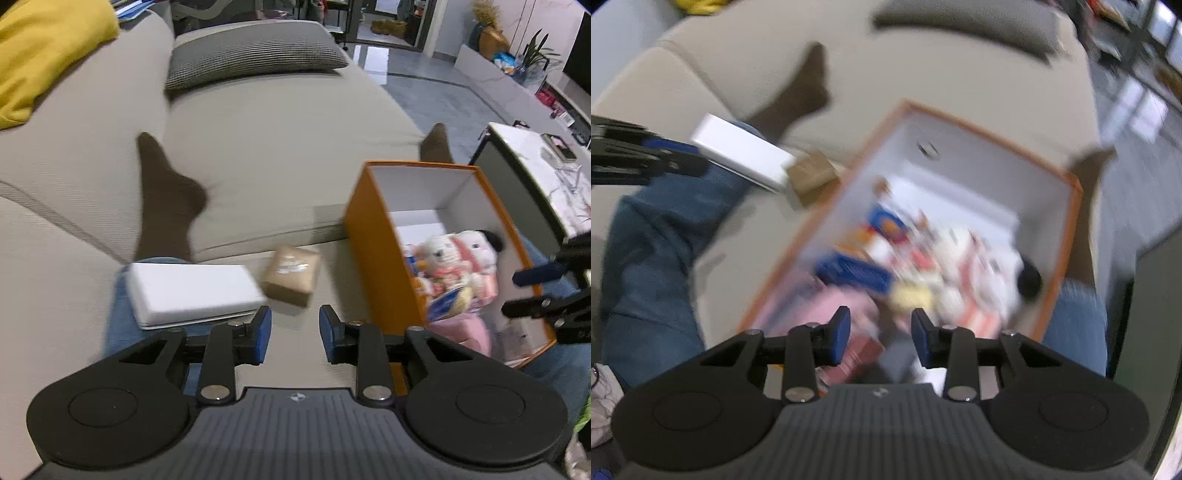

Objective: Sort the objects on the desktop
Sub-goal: 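Lower the white card into the box and open the right gripper, then grasp the brown cube with right gripper while left grasps the white box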

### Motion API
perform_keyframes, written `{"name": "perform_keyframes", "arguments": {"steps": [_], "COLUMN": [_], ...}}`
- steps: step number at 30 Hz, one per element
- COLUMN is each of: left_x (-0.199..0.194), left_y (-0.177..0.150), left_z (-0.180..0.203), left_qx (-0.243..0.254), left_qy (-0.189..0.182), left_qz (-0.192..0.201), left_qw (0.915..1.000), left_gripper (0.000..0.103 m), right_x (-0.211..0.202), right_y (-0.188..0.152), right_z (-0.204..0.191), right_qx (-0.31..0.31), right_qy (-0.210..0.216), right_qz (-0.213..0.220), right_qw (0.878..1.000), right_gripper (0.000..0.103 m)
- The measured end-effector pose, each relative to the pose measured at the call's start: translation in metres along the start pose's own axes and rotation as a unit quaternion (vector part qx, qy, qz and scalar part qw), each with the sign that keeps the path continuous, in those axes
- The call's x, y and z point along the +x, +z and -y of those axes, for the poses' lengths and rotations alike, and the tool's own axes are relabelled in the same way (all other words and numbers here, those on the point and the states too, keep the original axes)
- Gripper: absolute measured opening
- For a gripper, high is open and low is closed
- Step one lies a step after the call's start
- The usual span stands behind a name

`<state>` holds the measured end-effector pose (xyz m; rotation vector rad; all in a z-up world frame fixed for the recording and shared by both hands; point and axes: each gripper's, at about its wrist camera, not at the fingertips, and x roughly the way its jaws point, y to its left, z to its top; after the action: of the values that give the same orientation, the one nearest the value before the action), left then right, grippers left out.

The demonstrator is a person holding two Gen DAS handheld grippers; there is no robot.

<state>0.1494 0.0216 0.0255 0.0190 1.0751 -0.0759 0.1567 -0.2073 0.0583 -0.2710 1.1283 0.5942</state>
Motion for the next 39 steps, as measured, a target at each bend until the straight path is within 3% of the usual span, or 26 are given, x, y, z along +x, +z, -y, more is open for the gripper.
{"name": "perform_keyframes", "arguments": {"steps": [5, 8, 11, 15, 19, 22, 26, 30, 35, 38, 39], "left_x": [0.004, 0.009, 0.017, 0.027, 0.049, 0.066, 0.081, 0.101, 0.129, 0.142, 0.145], "left_y": [0.001, 0.004, 0.007, 0.004, -0.007, -0.016, -0.024, -0.039, -0.062, -0.070, -0.071], "left_z": [-0.033, -0.056, -0.071, -0.062, -0.041, -0.023, -0.002, 0.018, 0.028, 0.029, 0.030], "left_qx": [-0.012, -0.026, -0.017, 0.084, 0.189, 0.265, 0.360, 0.461, 0.543, 0.576, 0.583], "left_qy": [0.029, 0.042, 0.058, 0.090, 0.117, 0.126, 0.136, 0.146, 0.174, 0.192, 0.192], "left_qz": [-0.014, -0.016, -0.024, -0.028, -0.037, -0.041, -0.048, -0.072, -0.096, -0.095, -0.094], "left_qw": [0.9994, 0.9986, 0.9979, 0.9920, 0.9743, 0.9550, 0.9217, 0.8725, 0.8158, 0.7888, 0.7838], "left_gripper": [0.039, 0.056, 0.057, 0.058, 0.059, 0.059, 0.061, 0.066, 0.069, 0.072, 0.073], "right_x": [0.009, 0.024, 0.045, 0.077, 0.106, 0.127, 0.148, 0.162, 0.176, 0.185, 0.188], "right_y": [0.038, 0.057, 0.076, 0.097, 0.109, 0.117, 0.123, 0.130, 0.138, 0.142, 0.144], "right_z": [-0.033, -0.050, -0.066, -0.079, -0.086, -0.089, -0.093, -0.095, -0.095, -0.097, -0.097], "right_qx": [-0.063, -0.098, -0.132, -0.171, -0.203, -0.226, -0.257, -0.282, -0.302, -0.311, -0.313], "right_qy": [0.011, 0.018, 0.022, 0.016, 0.018, 0.014, 0.010, 0.009, 0.023, 0.028, 0.031], "right_qz": [0.024, 0.027, 0.023, 0.010, -0.010, -0.024, -0.039, -0.046, -0.052, -0.058, -0.061], "right_qw": [0.998, 0.995, 0.991, 0.985, 0.979, 0.974, 0.966, 0.958, 0.952, 0.948, 0.947], "right_gripper": [0.038, 0.039, 0.040, 0.042, 0.042, 0.044, 0.048, 0.059, 0.060, 0.061, 0.064]}}
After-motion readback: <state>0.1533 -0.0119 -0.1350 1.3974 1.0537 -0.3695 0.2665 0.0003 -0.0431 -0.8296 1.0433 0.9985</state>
